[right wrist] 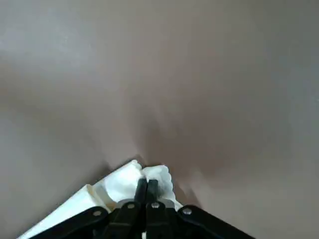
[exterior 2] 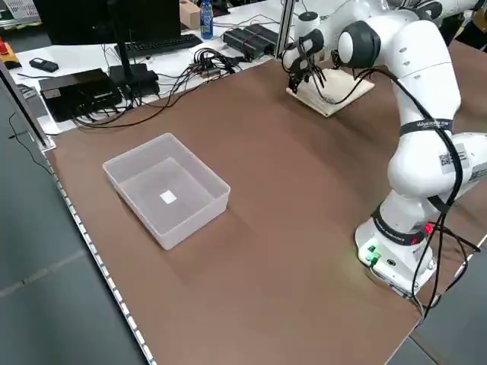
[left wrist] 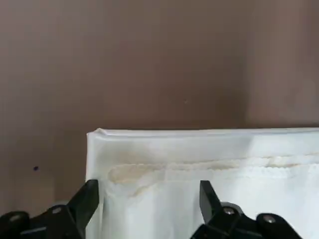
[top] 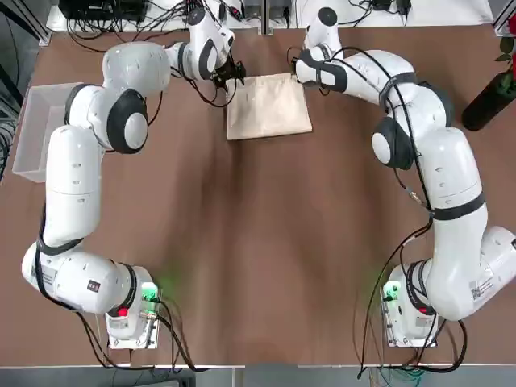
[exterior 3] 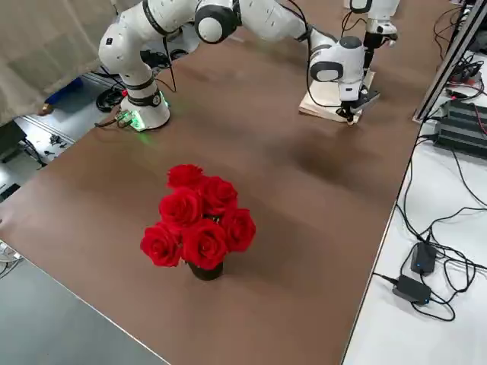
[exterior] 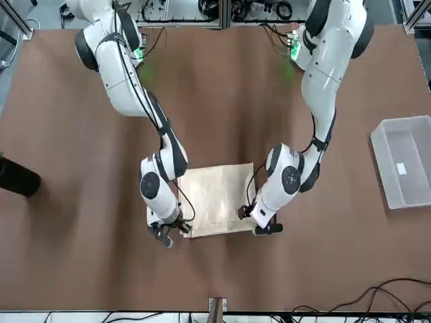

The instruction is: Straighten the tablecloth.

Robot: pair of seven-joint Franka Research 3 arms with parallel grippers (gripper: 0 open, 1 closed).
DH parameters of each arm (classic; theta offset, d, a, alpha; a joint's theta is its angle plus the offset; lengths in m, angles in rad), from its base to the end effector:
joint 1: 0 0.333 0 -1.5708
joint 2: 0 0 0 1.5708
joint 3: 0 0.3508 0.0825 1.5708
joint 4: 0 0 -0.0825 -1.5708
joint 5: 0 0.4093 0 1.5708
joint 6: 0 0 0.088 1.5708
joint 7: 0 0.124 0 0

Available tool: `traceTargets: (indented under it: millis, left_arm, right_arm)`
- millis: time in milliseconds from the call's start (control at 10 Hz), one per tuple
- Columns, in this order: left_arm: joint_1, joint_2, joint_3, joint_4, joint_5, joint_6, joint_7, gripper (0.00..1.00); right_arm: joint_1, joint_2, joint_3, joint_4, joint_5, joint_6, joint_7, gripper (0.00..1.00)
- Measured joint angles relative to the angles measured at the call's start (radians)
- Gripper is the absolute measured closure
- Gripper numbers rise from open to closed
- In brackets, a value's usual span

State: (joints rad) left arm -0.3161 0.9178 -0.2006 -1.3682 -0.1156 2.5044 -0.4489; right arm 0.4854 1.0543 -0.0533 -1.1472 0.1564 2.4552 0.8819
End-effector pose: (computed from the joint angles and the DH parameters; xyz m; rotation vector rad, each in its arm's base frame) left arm 0.7193 -0.3648 0.1824 2.8247 0.1605 0.1393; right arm 0.7571 0.3672 0.1625 -2.8202 0.7581 -0.2327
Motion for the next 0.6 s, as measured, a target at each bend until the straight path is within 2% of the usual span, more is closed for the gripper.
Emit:
traceTargets:
  millis: [100, 300, 500, 600]
  left_arm:
    - [0.0, 0.002, 0.0, 0.0, 0.0, 0.006, 0.001, 0.16]
    - [0.0, 0.002, 0.0, 0.001, 0.0, 0.007, 0.005, 0.32]
    - [0.0, 0.002, 0.001, 0.002, 0.001, 0.007, 0.006, 0.55]
    - [-0.002, 0.002, 0.001, 0.002, 0.012, 0.007, 0.006, 0.58]
  right_arm:
    - [0.0, 0.0, 0.0, 0.0, 0.0, 0.0, -0.011, 0.99]
    - [0.0, 0.0, 0.0, 0.0, 0.0, 0.0, -0.019, 0.99]
    - [0.0, 0.0, -0.001, 0.0, 0.0, 0.0, -0.031, 0.99]
    - [0.0, 0.0, -0.001, 0.0, 0.0, 0.0, -0.032, 0.99]
